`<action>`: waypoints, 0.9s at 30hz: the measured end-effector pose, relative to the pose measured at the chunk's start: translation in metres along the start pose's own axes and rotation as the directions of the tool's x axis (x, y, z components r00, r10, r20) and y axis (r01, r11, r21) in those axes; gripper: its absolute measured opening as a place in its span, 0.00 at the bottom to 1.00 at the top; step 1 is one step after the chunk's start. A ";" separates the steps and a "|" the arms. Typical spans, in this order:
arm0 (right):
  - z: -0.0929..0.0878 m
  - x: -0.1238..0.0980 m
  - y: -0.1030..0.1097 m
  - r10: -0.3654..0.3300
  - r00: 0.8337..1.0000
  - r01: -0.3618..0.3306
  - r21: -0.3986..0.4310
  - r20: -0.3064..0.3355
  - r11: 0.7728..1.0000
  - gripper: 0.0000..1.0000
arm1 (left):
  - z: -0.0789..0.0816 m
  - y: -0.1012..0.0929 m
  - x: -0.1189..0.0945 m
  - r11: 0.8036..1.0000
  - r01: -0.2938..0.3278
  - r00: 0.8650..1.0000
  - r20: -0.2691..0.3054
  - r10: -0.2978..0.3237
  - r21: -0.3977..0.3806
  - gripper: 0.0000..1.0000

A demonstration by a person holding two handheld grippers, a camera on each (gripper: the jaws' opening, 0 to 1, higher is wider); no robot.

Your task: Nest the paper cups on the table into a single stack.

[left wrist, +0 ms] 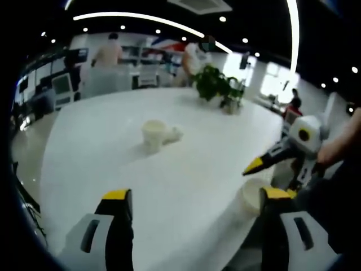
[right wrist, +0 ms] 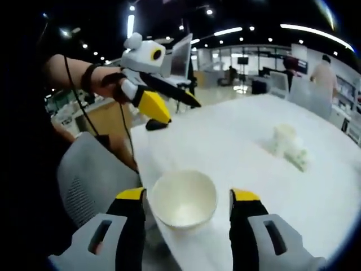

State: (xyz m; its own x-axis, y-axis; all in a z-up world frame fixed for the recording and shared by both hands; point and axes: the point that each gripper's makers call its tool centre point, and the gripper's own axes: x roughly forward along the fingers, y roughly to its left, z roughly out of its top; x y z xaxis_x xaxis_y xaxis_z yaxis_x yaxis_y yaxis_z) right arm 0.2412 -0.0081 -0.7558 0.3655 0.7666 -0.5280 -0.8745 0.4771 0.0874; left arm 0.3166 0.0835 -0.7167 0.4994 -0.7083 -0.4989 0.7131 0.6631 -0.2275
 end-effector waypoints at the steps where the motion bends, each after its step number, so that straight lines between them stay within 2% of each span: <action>1: 0.001 0.000 0.000 0.001 1.000 -0.001 -0.001 0.002 1.000 0.57 | 0.000 0.000 0.000 1.000 -0.001 1.000 0.000 0.001 0.000 0.93; 12: 0.001 -0.001 -0.001 -0.002 1.000 0.002 0.014 0.009 1.000 0.56 | 0.000 0.000 0.000 1.000 0.000 1.000 -0.003 0.000 -0.006 0.92; 16: 0.004 -0.006 -0.002 -0.008 0.999 0.007 0.035 0.037 0.999 0.57 | 0.003 0.001 0.000 1.000 -0.004 1.000 0.012 0.004 -0.015 0.92; 21: 0.009 -0.016 -0.010 -0.040 0.996 0.034 0.065 0.081 0.997 0.60 | 0.002 0.000 0.000 1.000 -0.004 1.000 0.004 0.004 -0.004 0.92; 27: 0.011 -0.032 -0.031 -0.122 0.988 0.111 0.109 0.098 0.988 0.64 | 0.001 0.000 -0.001 1.000 0.000 1.000 0.000 0.000 -0.005 0.91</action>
State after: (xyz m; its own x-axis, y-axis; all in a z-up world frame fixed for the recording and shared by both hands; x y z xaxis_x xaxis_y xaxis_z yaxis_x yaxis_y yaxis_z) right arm 0.2602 -0.0431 -0.7319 0.4990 0.7408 -0.4497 -0.7883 0.6036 0.1196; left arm 0.3163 0.0842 -0.7157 0.4998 -0.7080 -0.4990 0.7102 0.6647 -0.2317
